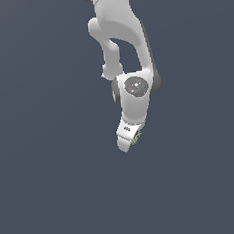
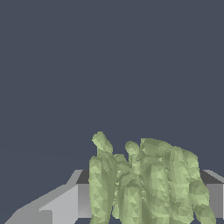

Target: Pick up the object and move it to a goal position.

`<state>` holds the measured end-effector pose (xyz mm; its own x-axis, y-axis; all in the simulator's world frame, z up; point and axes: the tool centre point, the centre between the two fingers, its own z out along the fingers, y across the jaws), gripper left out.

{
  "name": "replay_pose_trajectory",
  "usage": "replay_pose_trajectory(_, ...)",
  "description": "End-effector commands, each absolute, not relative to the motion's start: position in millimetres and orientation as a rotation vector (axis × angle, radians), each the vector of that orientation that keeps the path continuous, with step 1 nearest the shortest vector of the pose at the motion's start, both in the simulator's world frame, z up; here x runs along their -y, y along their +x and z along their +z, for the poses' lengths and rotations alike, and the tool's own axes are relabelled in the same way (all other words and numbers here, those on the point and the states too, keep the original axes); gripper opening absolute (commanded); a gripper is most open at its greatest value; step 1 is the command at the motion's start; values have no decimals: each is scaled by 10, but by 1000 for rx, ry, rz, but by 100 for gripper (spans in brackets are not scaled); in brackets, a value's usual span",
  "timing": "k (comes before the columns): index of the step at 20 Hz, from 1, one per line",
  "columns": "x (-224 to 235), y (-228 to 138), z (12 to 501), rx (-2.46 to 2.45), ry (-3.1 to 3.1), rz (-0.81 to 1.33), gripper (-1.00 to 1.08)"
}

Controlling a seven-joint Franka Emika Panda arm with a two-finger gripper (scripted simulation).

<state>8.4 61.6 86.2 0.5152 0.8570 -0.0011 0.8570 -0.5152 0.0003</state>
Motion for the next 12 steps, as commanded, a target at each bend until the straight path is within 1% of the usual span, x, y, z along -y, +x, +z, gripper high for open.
replay_pose_trajectory(1, -666, 63, 1068, -1546, 2733, 0, -100)
replay_pose_trajectory(12, -979, -67, 2289, -1549, 2732, -1, -100)
